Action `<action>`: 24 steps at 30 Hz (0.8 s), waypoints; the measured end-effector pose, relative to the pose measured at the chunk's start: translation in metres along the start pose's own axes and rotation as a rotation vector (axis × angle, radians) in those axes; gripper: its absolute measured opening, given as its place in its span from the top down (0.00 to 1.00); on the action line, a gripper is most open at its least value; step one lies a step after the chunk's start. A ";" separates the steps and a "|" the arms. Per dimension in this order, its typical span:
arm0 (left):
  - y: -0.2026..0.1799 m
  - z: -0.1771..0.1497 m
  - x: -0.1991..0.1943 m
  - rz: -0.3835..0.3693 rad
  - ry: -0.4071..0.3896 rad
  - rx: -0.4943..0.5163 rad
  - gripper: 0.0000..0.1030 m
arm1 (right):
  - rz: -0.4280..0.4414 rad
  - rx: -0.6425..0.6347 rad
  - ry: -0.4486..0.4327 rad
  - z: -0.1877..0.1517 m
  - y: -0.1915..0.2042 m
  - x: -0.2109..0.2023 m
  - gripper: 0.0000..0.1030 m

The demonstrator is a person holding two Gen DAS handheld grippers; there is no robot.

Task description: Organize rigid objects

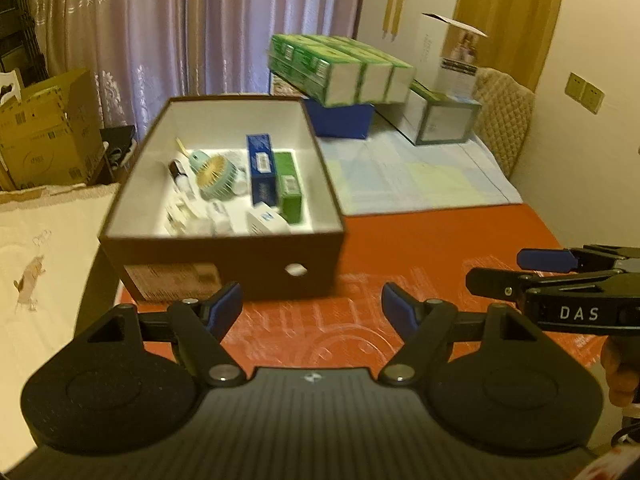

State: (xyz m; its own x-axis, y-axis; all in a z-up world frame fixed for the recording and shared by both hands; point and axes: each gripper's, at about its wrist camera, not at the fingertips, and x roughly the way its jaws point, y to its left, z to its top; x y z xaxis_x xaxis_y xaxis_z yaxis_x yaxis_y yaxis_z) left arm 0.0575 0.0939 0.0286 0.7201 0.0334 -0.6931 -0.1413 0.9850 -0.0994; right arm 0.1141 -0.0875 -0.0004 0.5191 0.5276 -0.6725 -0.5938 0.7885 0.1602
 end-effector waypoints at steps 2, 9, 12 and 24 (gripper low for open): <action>-0.013 -0.008 -0.004 -0.001 0.008 0.005 0.30 | -0.006 0.006 -0.002 -0.008 -0.006 -0.012 0.29; -0.052 -0.034 -0.026 -0.012 0.017 0.032 0.30 | -0.016 0.046 0.005 -0.038 -0.027 -0.052 0.29; -0.064 -0.046 -0.036 -0.020 0.020 0.035 0.30 | -0.018 0.057 0.013 -0.052 -0.033 -0.068 0.29; -0.095 -0.086 -0.057 -0.040 0.047 0.040 0.30 | -0.040 0.084 0.037 -0.096 -0.043 -0.111 0.29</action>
State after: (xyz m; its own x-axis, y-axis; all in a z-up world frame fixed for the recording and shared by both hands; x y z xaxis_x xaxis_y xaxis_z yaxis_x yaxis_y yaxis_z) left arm -0.0285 -0.0163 0.0167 0.6921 -0.0135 -0.7217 -0.0848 0.9914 -0.0998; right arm 0.0229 -0.2103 -0.0022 0.5169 0.4844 -0.7058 -0.5187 0.8331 0.1919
